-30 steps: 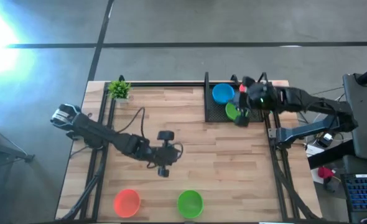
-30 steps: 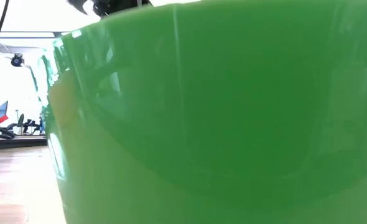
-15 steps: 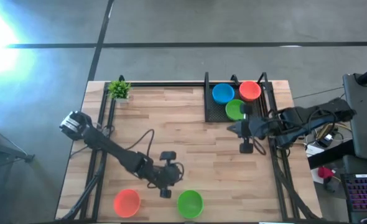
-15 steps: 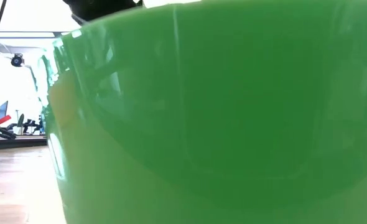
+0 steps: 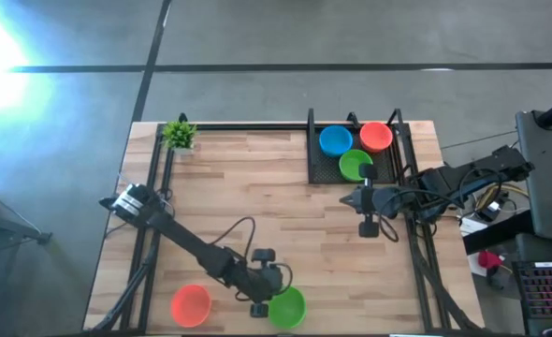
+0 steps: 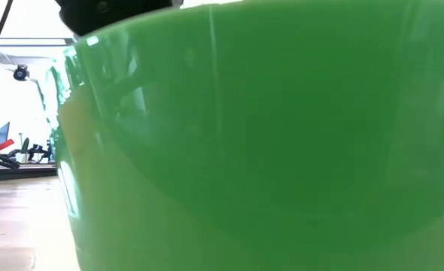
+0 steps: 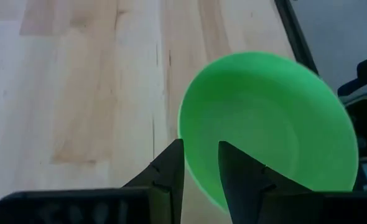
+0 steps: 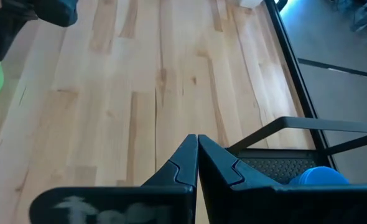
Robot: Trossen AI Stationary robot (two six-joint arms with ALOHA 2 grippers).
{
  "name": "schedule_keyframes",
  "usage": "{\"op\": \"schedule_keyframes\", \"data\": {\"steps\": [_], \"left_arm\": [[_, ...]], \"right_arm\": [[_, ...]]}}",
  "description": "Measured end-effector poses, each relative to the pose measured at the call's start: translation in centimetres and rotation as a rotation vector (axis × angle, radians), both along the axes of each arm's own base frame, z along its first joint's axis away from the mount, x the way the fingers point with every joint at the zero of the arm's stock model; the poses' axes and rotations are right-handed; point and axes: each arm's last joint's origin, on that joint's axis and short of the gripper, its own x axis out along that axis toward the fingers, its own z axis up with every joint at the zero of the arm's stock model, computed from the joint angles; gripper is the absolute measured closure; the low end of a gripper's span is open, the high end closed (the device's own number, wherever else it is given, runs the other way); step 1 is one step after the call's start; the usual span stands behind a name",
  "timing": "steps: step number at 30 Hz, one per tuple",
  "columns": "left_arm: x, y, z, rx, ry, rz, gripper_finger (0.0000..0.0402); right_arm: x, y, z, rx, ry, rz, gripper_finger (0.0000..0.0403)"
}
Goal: Pick & Place Mini bowls
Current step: Stack the green bowl on top of the green bowls on the shelf
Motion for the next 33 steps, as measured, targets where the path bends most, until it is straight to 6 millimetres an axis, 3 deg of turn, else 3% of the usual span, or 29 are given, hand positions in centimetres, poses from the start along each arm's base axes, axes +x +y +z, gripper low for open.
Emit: {"op": "schedule_keyframes", "data": {"steps": [14, 33], "left_arm": [[0.2, -0.1, 0.2, 0.012, 0.035, 0.026, 0.0309], [-0.1, 0.1, -1.6, -0.02, 0.128, 0.08, 0.0309]], "right_arm": [[0.0, 0.0, -0.2, -0.001, 0.003, 0.001, 0.0394], [0.0, 0.0, -0.2, -0.001, 0.003, 0.003, 0.0394]]}}
